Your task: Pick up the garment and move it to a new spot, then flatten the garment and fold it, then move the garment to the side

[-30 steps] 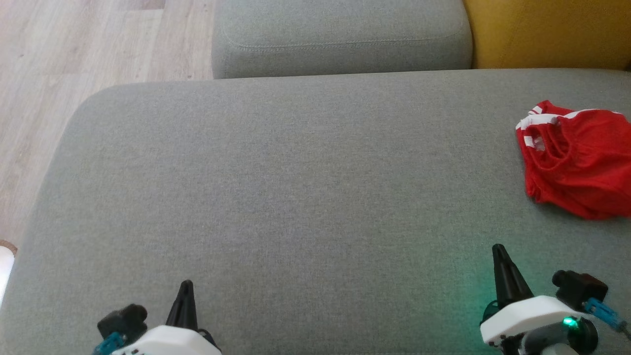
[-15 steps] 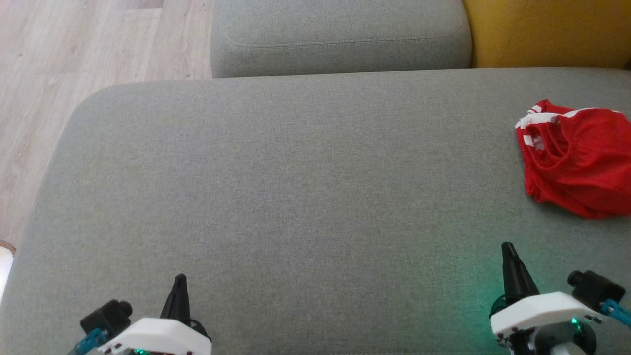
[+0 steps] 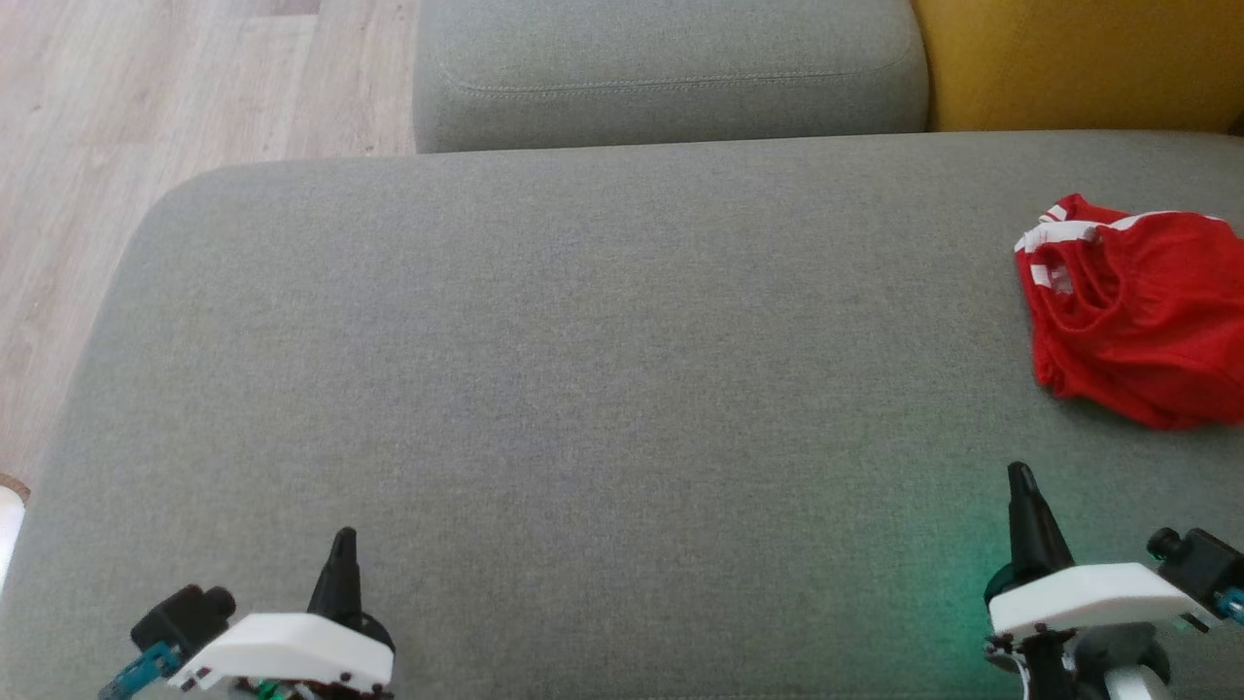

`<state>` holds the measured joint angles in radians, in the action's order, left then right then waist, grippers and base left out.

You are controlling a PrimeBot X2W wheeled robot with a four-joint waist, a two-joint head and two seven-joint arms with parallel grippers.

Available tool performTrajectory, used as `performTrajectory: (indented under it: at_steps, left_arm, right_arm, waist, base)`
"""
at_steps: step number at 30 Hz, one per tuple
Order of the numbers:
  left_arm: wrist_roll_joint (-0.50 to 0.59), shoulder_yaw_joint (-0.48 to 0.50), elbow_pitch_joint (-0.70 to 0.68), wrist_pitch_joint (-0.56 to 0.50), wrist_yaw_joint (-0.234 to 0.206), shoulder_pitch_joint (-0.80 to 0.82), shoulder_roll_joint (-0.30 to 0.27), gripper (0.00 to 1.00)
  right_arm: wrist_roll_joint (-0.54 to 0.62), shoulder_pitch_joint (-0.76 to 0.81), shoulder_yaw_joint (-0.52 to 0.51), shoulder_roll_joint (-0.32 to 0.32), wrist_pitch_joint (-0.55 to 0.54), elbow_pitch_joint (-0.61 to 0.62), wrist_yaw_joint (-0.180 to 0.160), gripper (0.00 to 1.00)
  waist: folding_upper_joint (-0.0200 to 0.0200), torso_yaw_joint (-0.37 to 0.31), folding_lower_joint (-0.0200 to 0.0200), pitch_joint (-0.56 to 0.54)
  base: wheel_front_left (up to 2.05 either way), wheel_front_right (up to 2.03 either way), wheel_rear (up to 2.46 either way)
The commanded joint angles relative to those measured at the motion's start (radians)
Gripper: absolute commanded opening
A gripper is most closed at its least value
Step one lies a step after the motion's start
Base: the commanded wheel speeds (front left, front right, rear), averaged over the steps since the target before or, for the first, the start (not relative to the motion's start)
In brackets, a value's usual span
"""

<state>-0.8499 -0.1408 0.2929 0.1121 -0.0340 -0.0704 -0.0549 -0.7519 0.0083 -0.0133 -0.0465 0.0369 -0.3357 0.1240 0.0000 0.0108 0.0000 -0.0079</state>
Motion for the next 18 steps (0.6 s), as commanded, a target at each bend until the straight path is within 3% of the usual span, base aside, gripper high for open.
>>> performTrajectory:
  at_steps: [1, 18]
  left_arm:
    - [-0.027, 0.032, -0.033, -0.006, 0.008, 0.056, -0.008, 0.00]
    - [-0.203, 0.080, -0.037, -0.054, 0.045, 0.084, -0.008, 0.00]
  right_arm:
    - [-0.033, -0.052, 0.000, -0.005, -0.004, 0.037, 0.003, 0.00]
    - [-0.227, -0.067, -0.023, -0.005, -0.038, 0.050, 0.004, 0.00]
  waist:
    - [0.0000, 0.000, 0.0000, 0.000]
    - [0.0000, -0.003, 0.0000, 0.003]
  base:
    - [0.00, 0.00, 0.00]
    - [0.00, 0.00, 0.00]
